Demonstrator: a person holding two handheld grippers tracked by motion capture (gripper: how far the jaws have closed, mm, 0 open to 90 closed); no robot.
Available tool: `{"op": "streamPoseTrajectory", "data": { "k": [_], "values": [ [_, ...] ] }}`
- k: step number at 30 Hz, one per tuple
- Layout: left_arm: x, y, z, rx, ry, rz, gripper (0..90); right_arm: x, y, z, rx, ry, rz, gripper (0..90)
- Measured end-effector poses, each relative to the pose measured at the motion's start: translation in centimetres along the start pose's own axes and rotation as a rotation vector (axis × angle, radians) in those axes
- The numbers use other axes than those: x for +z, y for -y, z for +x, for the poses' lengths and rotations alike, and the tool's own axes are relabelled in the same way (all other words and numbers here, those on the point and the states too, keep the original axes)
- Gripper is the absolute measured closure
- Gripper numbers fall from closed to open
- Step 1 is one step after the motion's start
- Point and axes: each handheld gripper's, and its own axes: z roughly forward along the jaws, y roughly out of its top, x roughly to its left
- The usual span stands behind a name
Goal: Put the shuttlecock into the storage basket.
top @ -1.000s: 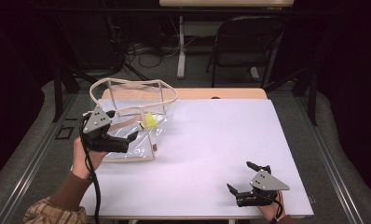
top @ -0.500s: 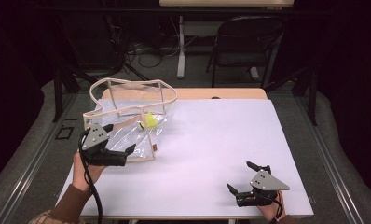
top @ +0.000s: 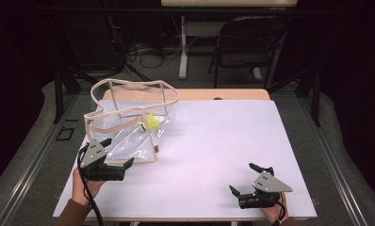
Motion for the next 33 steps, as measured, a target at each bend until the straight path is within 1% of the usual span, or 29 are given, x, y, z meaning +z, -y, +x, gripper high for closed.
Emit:
{"op": "streamPoseTrajectory", "data": {
  "k": [3, 8, 10, 15, 21, 26, 31, 32, 33],
  "values": [
    [0.0, 0.9, -0.1, 0.0, 0.013, -0.007, 0.2, 0.0, 0.0, 0.0, -0.002, -0.001, 0.0, 0.6],
    [0.1, 2.2, -0.2, -0.002, 0.028, -0.001, 0.1, 0.1, 0.0, 0.0, -0.002, 0.0, 0.001, 0.6],
    [0.0, 2.7, -0.3, -0.011, 0.026, -0.006, 0.1, 0.1, 0.0, 0.0, -0.002, -0.001, 0.0, 0.6],
    [0.2, 4.1, -0.5, -0.031, 0.034, 0.003, 0.1, 0.1, 0.0, 0.1, -0.002, -0.001, 0.001, 0.6],
    [0.1, 5.3, -0.7, -0.034, 0.04, 0.001, 0.1, 0.1, 0.0, 0.1, -0.002, -0.002, 0.001, 0.6],
    [0.1, 6.1, -0.9, -0.04, 0.04, -0.009, 0.1, 0.1, 0.0, 0.1, -0.002, -0.002, 0.001, 0.6],
    [0.0, 6.3, -1.1, -0.029, 0.038, -0.018, 0.1, 0.1, 0.0, 0.1, -0.002, -0.001, 0.0, 0.6],
    [-0.1, 6.4, -1.2, -0.035, 0.042, -0.024, 0.0, 0.1, 0.0, 0.1, -0.002, -0.001, 0.002, 0.6],
    [-0.1, 6.5, -1.3, -0.031, 0.042, -0.029, 0.0, 0.1, 0.0, 0.1, -0.003, -0.002, 0.0, 0.6]
  ]
}}
